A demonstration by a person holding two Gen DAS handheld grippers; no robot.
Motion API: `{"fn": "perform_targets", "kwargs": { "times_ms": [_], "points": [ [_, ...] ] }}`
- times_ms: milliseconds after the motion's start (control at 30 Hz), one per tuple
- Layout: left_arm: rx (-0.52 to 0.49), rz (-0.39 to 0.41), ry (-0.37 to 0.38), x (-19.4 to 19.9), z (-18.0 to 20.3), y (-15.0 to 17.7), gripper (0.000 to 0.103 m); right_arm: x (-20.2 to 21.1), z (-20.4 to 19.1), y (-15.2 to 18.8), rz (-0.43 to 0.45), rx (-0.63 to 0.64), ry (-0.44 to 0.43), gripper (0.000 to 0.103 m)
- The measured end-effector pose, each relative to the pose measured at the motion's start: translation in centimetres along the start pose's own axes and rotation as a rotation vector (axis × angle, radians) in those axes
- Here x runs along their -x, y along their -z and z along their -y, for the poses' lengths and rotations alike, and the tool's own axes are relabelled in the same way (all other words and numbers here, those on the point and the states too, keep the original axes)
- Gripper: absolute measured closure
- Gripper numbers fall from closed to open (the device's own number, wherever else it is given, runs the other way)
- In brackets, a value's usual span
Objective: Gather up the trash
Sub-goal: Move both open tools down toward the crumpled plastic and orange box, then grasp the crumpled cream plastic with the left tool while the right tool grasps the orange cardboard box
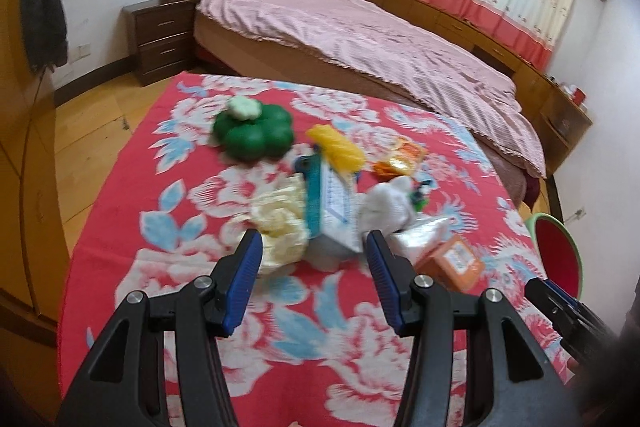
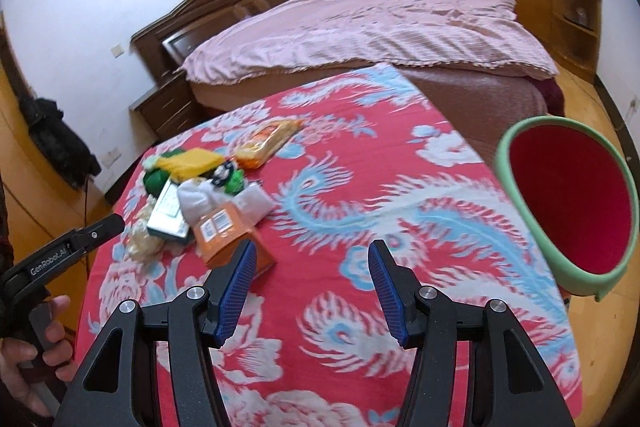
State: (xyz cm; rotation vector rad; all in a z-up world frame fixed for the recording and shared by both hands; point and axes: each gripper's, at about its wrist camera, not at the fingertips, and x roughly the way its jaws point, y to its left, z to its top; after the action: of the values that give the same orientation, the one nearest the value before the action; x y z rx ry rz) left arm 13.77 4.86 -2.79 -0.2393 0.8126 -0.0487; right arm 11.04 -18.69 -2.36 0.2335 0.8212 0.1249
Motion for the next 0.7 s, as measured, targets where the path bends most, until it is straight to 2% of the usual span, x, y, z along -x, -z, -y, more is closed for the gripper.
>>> {"fn": "perform_targets", "kwargs": {
  "times_ms": [100, 333, 367, 433, 700],
  "points": [
    [0.020, -0.006, -0.023, -0.3, -1.4, 0.1, 0.049, -0.8, -0.9, 0.0, -0.016, 0.016, -0.022, 0.039],
    [0.057, -0.017, -0.045, -1.1, -3.3, 0.2, 0.049, -2.5, -2.1, 0.2, -0.054, 0.033, -0.048, 0.038],
    [0.059, -0.019, -0.044, -1.2, -3.4, 0.2, 0.049, -2.7, -2.3, 0.3, -0.059, 0.038, -0.051, 0.031],
    [0.063, -0.025, -0.044, -1.6, -3.6, 0.2, 0.049, -3.0, -2.6, 0.3, -0.062, 0.047, -0.060, 0.026],
    [0.063, -0.054, -0.034, -3.0, -3.9, 0.6, 0.049, -5.1, -4.1, 0.3, -0.084, 0.092, -0.041, 0.026]
  ]
}}
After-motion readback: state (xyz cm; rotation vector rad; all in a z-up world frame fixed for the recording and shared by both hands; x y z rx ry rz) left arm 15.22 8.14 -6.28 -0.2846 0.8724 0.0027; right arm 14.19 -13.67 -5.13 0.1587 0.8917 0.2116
